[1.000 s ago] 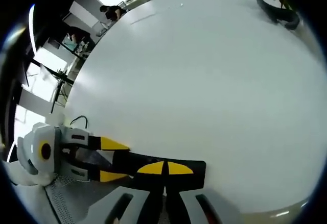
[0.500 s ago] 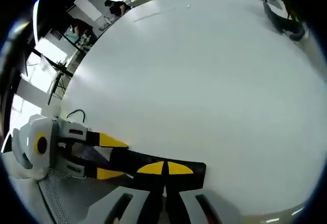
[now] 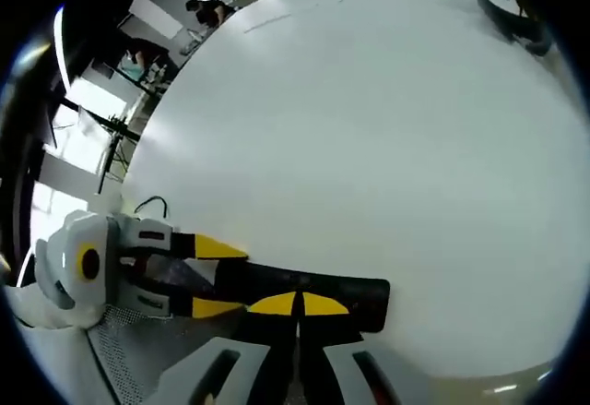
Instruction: Press the specified remote control buttons in sequence, fully releasing each button before pressing the next.
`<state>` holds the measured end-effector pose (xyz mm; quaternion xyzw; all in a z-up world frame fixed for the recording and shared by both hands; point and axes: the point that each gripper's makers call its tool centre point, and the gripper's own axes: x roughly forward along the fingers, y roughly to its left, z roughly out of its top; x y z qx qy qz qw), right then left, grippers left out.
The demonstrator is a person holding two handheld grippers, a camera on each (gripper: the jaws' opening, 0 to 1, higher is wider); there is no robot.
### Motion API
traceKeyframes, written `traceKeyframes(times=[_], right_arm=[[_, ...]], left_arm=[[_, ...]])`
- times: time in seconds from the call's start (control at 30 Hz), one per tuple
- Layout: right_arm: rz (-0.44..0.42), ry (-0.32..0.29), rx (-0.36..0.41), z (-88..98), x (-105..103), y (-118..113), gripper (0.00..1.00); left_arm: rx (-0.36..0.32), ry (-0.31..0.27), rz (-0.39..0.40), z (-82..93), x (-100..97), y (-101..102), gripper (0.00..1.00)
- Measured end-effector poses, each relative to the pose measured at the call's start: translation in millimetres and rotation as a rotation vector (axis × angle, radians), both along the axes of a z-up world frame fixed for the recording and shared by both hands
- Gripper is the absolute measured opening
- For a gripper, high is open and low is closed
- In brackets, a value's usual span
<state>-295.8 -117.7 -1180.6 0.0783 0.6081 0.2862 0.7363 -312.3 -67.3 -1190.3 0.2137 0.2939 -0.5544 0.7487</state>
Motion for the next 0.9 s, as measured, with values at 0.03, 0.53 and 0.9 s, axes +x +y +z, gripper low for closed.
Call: traceKeyframes(times=[0.03,0.53,0.9], right_arm=[[0.001,0.000,-0.004,-0.4,0.0,-0.5,0.00],[-0.020,0.007,-0.002,-3.0,0.9,-2.0,0.00],[-0.010,-0.008,-0.007,-1.9,0.4,-1.5,0.00]], left_arm=[[-0.001,0.000,0.000,0.0,0.0,0.0,0.25],[-0.006,-0.001,-0.002,0.3,0.2,-0.7,0.25],[-0.004,-0.002,0.001,0.2,1.0,-0.6,0.25]])
